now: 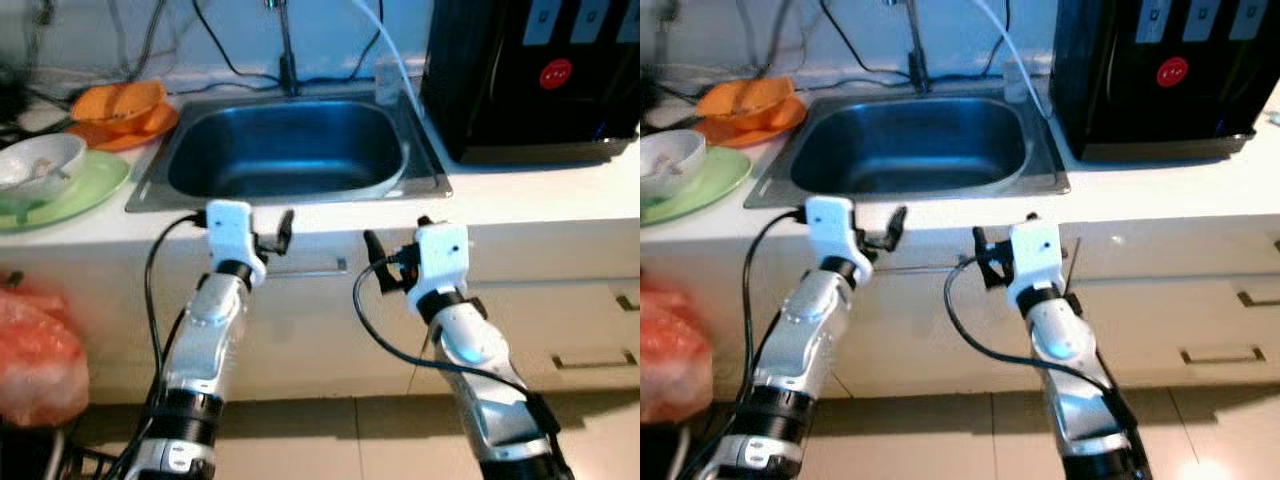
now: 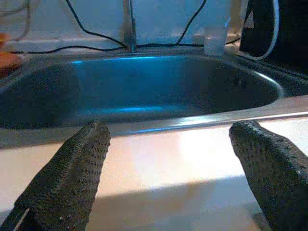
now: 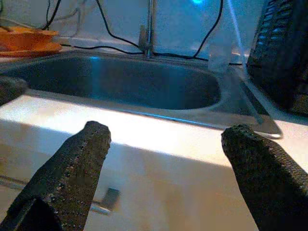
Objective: Kitchen organization
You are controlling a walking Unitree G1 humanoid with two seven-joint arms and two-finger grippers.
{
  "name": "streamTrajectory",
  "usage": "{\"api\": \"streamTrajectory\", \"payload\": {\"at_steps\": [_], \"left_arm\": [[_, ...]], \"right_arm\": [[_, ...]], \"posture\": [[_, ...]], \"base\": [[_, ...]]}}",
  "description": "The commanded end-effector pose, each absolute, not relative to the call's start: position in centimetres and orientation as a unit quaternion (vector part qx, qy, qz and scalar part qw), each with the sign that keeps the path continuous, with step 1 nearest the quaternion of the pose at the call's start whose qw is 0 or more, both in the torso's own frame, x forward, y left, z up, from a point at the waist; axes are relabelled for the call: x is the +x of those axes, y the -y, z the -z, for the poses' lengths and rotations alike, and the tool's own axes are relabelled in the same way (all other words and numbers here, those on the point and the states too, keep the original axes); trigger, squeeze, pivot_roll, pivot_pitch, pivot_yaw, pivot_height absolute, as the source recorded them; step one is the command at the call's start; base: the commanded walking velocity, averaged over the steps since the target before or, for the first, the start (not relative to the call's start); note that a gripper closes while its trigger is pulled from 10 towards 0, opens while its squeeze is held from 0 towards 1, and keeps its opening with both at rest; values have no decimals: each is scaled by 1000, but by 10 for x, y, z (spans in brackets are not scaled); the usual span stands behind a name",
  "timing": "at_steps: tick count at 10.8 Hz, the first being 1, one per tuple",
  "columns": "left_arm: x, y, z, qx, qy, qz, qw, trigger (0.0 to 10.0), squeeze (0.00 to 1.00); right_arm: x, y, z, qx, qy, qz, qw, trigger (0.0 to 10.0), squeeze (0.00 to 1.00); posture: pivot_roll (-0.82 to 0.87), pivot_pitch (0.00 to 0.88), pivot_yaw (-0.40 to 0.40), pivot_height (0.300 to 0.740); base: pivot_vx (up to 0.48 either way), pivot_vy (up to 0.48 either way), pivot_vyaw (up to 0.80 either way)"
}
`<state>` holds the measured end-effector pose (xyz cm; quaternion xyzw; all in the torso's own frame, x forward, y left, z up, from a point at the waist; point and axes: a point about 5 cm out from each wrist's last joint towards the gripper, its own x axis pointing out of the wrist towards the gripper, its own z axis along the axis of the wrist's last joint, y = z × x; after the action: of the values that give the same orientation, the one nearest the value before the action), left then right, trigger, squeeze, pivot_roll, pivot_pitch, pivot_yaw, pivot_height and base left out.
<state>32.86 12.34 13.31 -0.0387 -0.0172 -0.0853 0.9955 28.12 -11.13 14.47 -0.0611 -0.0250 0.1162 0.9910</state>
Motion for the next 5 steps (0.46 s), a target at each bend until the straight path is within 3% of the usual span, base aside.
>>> {"api": "streamTrajectory", "payload": {"at_steps": [1,5], "left_arm": [[329,-123,-133,-45,16,82,995,10000,0],[330,-143,-136,-38,18,41,998,10000,0]], "right_arm": [[282,111,-146,-63,26,-118,991,10000,0],[283,122,-148,-29,9,-98,995,10000,0]], "posture": [[-101,0,61,740],[-105,0,62,740]], "base": [[0,0,0],[0,0,0]]}}
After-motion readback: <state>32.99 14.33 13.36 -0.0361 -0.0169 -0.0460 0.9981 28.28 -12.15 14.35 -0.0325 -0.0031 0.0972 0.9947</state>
